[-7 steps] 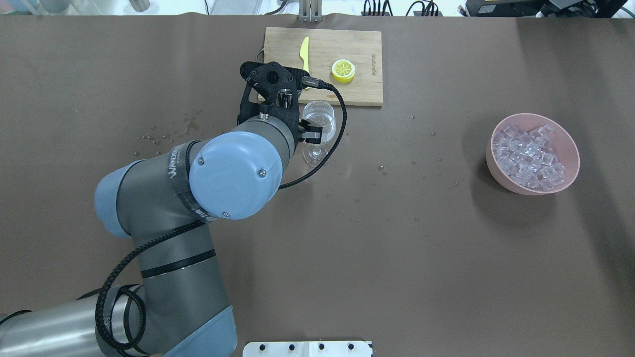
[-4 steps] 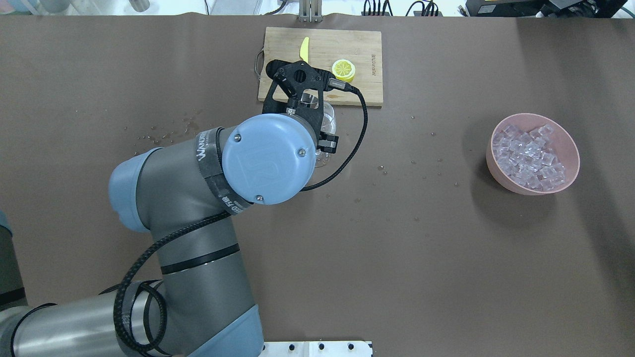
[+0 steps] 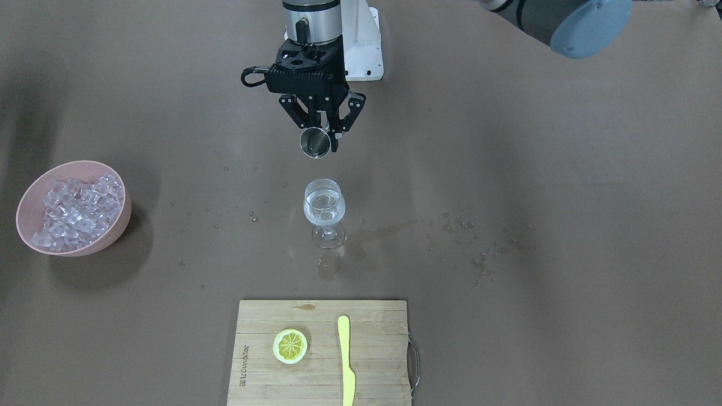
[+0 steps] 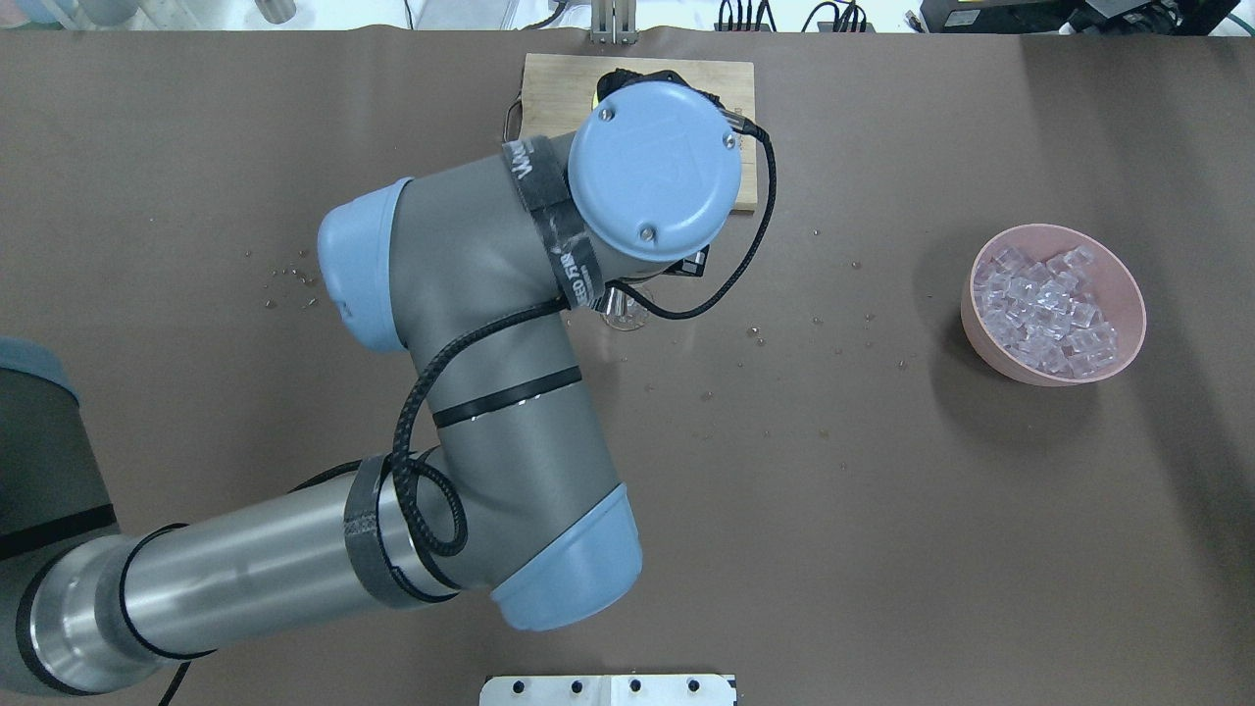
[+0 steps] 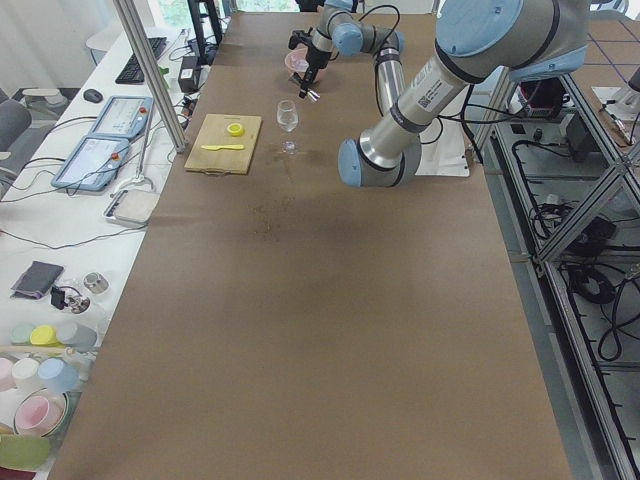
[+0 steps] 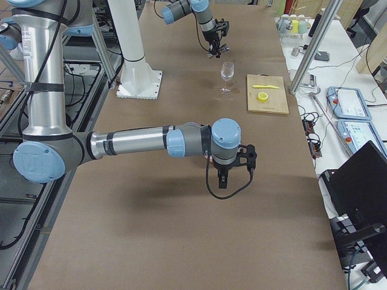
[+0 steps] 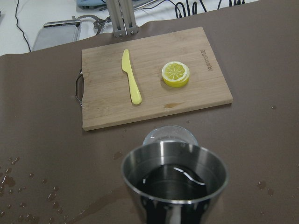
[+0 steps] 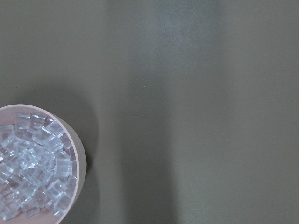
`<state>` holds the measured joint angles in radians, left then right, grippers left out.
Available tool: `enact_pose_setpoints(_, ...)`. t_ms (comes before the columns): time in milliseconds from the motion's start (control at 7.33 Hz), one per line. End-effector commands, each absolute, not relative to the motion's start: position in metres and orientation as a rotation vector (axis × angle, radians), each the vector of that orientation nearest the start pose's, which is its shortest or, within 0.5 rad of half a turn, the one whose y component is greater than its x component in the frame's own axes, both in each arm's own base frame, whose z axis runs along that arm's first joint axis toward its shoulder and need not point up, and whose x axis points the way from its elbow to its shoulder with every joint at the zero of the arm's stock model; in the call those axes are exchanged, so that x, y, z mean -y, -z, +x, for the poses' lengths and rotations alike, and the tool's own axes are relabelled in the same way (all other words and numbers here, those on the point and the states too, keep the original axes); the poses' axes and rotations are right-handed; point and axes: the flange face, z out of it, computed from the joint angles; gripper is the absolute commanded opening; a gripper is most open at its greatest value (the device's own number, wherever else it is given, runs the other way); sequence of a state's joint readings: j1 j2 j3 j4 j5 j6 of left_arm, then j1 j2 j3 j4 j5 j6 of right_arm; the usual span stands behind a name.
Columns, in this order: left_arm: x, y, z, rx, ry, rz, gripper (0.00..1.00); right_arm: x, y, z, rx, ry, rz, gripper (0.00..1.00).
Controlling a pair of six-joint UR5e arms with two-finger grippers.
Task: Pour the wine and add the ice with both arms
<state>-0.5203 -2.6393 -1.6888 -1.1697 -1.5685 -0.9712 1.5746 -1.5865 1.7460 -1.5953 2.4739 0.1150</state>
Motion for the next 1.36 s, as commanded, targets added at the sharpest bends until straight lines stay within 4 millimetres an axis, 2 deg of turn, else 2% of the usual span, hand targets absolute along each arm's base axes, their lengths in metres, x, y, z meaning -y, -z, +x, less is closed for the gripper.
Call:
enact_pose_setpoints(0, 0.468, -0.01, 0.508, -0.62, -0.127, 0.295, 0.0, 0.488, -0.573, 0.057, 0.908, -0.049, 0.075, 1.0)
enact_pose_setpoints(136, 0.468, -0.016, 0.513, -0.599, -0.157, 0.252, 0.0, 0.488, -0.573, 0.057, 0.908, -0.05, 0.076, 1.0)
enact_pose_setpoints(545, 0.465, -0.018, 0.514, -0.569, -0.165, 0.202, 0.0, 0.488, -0.573, 0.057, 0.908, -0.05, 0.074, 1.0)
enact_pose_setpoints(818, 0.462, -0.009, 0.509, -0.53, -0.161, 0.172, 0.0, 0.488, -0.574, 0.057, 0.908, -0.052, 0.073, 1.0)
enact_pose_setpoints(1091, 0.462, 0.017, 0.509, -0.459, -0.159, 0.123, 0.0, 0.488, -0.575, 0.057, 0.907, -0.052, 0.069, 1.0)
enact_pose_setpoints(1227, 0.463, 0.023, 0.511, -0.429, -0.176, 0.104, 0.0, 0.488, -0.577, 0.057, 0.906, -0.055, 0.067, 1.0)
